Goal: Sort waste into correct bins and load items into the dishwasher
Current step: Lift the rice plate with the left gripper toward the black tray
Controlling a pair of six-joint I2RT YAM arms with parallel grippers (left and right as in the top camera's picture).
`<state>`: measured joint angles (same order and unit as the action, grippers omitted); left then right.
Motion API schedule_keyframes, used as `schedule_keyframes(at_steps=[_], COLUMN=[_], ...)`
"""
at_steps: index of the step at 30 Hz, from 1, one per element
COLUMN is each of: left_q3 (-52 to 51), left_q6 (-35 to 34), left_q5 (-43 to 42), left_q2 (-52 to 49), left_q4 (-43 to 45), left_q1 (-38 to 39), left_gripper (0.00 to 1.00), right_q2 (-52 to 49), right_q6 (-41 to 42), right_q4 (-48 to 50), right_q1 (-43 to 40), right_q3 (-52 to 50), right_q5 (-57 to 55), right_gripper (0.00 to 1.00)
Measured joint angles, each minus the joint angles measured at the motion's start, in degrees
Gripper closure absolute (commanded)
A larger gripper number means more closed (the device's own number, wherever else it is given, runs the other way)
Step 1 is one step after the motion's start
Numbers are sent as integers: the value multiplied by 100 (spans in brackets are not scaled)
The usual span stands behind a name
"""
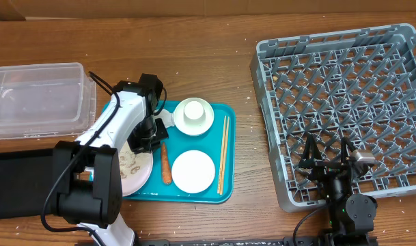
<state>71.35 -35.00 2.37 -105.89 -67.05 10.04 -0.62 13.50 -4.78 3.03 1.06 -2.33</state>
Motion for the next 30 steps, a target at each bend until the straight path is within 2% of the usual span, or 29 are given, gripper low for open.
schedule_keyframes(at_steps=[8, 30], left_q3=[166, 1633], left_q6=[0, 22], left_q5=[302, 979], left_q2=[-2, -22], left_q4=[-468, -1661], left_q1=[0, 85], left_gripper=[96, 96], right_q2=[0, 0], right_q6=[-2, -4], right_q4=[0, -2], right_q1=[0, 0], right_q3=[0, 0], right_q5=[0, 0], right_gripper=[0, 0])
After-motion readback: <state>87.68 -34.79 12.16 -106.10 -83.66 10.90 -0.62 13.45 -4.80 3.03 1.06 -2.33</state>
